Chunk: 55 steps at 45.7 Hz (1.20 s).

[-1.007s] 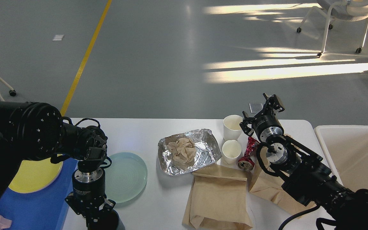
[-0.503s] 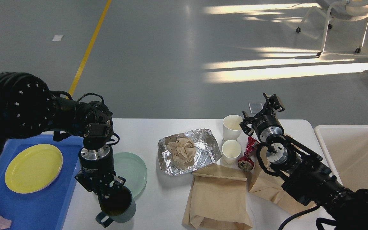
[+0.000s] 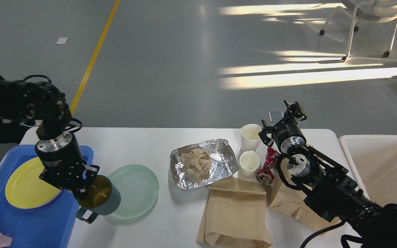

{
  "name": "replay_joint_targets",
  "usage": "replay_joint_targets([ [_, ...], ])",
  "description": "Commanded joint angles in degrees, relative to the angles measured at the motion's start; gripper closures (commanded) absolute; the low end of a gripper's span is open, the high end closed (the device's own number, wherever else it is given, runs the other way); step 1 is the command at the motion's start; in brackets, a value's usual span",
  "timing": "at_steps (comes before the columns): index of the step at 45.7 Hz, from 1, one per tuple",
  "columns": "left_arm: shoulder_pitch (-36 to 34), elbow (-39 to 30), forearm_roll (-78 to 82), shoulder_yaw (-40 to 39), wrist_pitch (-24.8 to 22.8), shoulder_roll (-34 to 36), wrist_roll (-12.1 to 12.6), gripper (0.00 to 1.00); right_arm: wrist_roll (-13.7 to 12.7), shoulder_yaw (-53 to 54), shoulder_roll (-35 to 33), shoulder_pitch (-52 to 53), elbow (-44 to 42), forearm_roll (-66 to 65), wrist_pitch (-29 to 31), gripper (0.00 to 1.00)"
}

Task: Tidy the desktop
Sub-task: 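Carry the cup into the blue tray and lower it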

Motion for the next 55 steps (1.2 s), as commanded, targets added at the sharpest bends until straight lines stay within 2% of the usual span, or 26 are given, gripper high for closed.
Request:
replay_joint_targets([
  [1,2.5,1.5,0.0,0.8,0.0,5.9,1.2,1.0,0.0,0.0,0.0,-0.1,0.0,0.0,0.0,0.0],
  [13,12.8,8.4,0.0,0.7,0.0,14.3,1.3,1.0,0.0,0.0,0.0,0.0,0.0,0.0,0.0,0.0],
  [18,15.2,10.9,0.0,0.7,0.0,15.2,1.2,1.0,0.0,0.0,0.0,-0.1,0.0,0.0,0.0,0.0],
  [30,18.7,14.7,-0.2,-0.4,0.0,15.9,1.0,1.0,0.0,0.0,0.0,0.0,0.0,0.0,0.0,0.0],
  [41,23.5,16.1,-0.2,-5.9,0.0,14.8,1.0,1.0,0.0,0.0,0.0,-0.1,0.0,0.0,0.0,0.0],
  [55,25.0,17.2,-0.3,-6.9,0.0,13.5,1.0,1.0,0.0,0.0,0.0,0.0,0.0,0.0,0.0,0.0],
])
